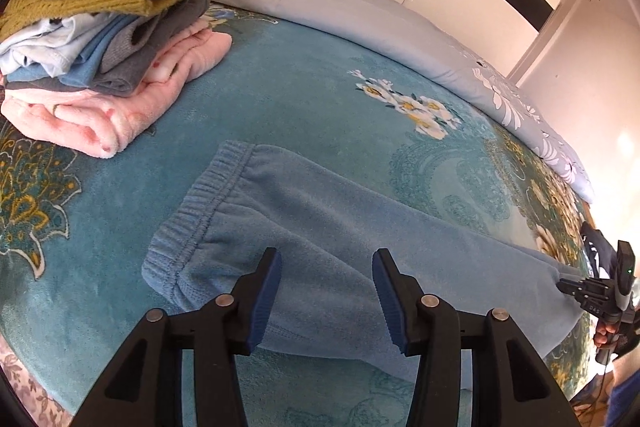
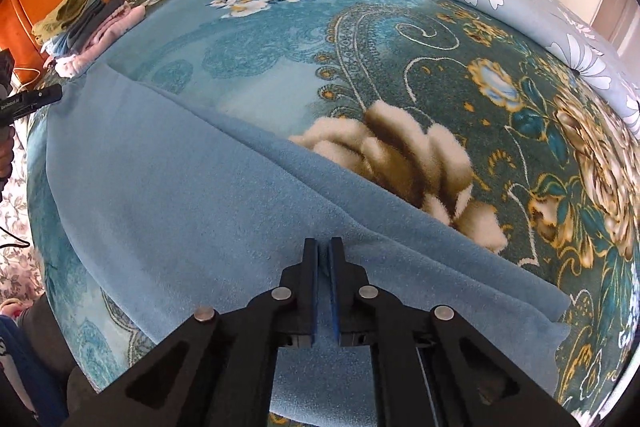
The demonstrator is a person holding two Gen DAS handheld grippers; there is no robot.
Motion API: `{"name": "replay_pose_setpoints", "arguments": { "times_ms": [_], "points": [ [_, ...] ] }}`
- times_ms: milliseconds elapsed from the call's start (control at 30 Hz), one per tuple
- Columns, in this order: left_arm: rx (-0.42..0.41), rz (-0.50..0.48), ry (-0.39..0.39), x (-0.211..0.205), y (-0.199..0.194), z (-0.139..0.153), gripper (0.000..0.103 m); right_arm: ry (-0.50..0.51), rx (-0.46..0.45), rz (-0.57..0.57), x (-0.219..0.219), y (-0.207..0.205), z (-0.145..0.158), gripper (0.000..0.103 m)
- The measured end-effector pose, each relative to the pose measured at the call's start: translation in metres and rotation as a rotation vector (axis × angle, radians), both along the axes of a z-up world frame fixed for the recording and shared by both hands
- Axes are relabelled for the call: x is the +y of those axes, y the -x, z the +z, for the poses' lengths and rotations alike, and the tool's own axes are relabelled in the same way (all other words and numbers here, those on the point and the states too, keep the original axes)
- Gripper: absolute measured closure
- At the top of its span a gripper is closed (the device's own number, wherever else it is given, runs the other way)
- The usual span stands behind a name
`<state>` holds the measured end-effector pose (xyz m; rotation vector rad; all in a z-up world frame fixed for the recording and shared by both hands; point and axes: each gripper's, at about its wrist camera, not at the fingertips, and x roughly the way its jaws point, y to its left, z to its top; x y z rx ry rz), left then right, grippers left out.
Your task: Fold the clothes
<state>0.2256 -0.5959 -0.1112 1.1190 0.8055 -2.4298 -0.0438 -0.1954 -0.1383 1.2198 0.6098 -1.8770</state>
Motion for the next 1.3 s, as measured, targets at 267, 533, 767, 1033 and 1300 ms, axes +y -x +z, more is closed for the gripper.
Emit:
{"name": "replay_pose_setpoints", "arguments": {
  "times_ms": [267, 533, 767, 1033, 1300],
  "points": [
    [0.013, 0.013, -0.024, -0.007, -0.005, -0.005, 0.052, -0.024, 0.054, 0.038, -0.015, -0.001, 0.007, 0.099],
    [0.007, 0.009, -0.012, -0.007, 0.000, -0.008, 0.052, -0.070, 0.092, 0.101, -0.033, 0.009, -0.004, 0.072],
    [0.008, 0.001, -0.028, -0.007, 0.000, -0.014, 0.051, -0.099, 0.070, 0.060, -0.035, 0.005, -0.006, 0.076],
    [0.030, -0.002, -0.054, -0.009, -0.006, -0.015, 0.051, -0.153, 0.127, 0.114, -0.038, -0.014, -0.003, 0.096],
    [0.067, 0.011, -0.042, -0.015, -0.008, -0.005, 0.051, -0.102, 0.256, 0.059, -0.046, 0.001, 0.032, 0.097]
  ]
}}
